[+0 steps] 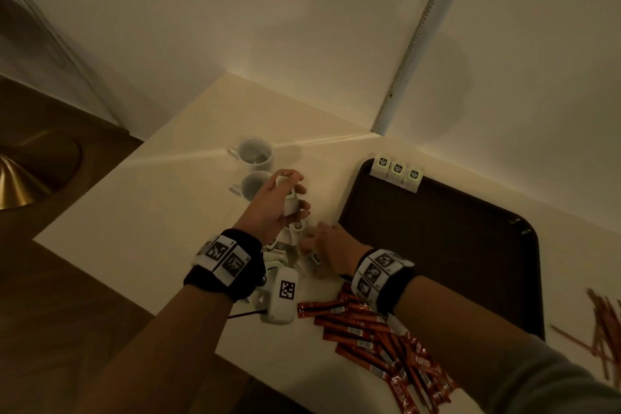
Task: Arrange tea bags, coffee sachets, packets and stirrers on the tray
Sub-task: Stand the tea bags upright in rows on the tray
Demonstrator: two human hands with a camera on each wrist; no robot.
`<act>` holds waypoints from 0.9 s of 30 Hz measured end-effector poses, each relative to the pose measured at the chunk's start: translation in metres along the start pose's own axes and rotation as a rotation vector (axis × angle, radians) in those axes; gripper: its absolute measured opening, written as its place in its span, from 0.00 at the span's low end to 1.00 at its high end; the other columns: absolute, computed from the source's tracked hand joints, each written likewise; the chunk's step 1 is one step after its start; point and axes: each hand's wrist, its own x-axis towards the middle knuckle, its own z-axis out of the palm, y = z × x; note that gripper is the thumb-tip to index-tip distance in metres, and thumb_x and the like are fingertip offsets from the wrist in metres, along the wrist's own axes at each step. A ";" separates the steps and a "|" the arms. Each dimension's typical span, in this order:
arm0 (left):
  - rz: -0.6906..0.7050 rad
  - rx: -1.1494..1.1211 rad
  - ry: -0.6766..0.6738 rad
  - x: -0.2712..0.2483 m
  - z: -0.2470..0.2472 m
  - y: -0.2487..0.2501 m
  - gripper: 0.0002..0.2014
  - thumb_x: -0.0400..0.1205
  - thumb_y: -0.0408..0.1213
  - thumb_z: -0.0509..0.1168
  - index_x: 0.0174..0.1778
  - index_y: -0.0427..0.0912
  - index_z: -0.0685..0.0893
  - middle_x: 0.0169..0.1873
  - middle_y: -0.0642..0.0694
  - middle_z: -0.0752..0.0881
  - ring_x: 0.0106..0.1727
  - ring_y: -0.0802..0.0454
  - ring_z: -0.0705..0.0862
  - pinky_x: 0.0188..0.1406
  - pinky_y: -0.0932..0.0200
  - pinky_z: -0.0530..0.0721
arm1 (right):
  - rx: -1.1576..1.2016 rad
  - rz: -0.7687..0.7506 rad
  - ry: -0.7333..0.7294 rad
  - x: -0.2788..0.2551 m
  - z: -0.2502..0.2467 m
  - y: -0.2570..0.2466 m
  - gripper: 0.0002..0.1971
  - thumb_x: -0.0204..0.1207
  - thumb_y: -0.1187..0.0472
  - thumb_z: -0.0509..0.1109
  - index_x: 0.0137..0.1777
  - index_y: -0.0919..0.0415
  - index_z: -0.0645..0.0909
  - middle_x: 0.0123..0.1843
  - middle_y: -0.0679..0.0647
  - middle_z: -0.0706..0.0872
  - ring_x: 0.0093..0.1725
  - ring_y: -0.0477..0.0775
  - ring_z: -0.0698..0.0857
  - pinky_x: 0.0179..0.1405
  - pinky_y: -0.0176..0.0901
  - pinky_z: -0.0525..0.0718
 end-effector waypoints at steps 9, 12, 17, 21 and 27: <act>0.124 0.368 0.036 -0.004 -0.021 0.003 0.09 0.79 0.42 0.71 0.39 0.47 0.76 0.24 0.50 0.73 0.24 0.55 0.71 0.20 0.63 0.71 | 0.299 0.030 0.071 -0.003 -0.034 0.002 0.17 0.71 0.64 0.72 0.59 0.61 0.75 0.56 0.59 0.82 0.54 0.59 0.82 0.54 0.50 0.81; 0.121 0.633 -0.050 -0.005 -0.022 0.002 0.10 0.76 0.42 0.73 0.47 0.42 0.83 0.22 0.56 0.78 0.23 0.59 0.73 0.20 0.64 0.71 | 0.528 -0.032 0.228 -0.014 -0.072 0.012 0.17 0.67 0.64 0.78 0.54 0.61 0.79 0.51 0.56 0.85 0.48 0.54 0.84 0.47 0.44 0.82; 0.173 0.475 -0.081 -0.008 0.002 0.005 0.05 0.79 0.37 0.70 0.44 0.38 0.83 0.27 0.49 0.84 0.25 0.60 0.79 0.23 0.66 0.78 | 0.651 -0.058 0.386 -0.032 -0.123 0.035 0.19 0.61 0.62 0.83 0.48 0.59 0.79 0.35 0.46 0.83 0.33 0.40 0.79 0.34 0.24 0.74; 0.202 0.220 -0.083 -0.008 0.018 0.011 0.03 0.79 0.32 0.69 0.45 0.43 0.83 0.33 0.49 0.89 0.37 0.57 0.87 0.35 0.63 0.85 | 0.890 -0.005 0.514 -0.048 -0.146 0.055 0.10 0.69 0.68 0.77 0.49 0.63 0.84 0.40 0.57 0.87 0.36 0.48 0.83 0.36 0.33 0.83; 0.313 0.161 -0.132 -0.007 0.042 0.019 0.09 0.77 0.25 0.69 0.49 0.42 0.85 0.44 0.43 0.89 0.46 0.50 0.88 0.41 0.59 0.86 | 0.811 0.005 0.694 -0.077 -0.168 0.059 0.06 0.71 0.58 0.77 0.41 0.59 0.85 0.35 0.47 0.84 0.36 0.43 0.81 0.40 0.31 0.77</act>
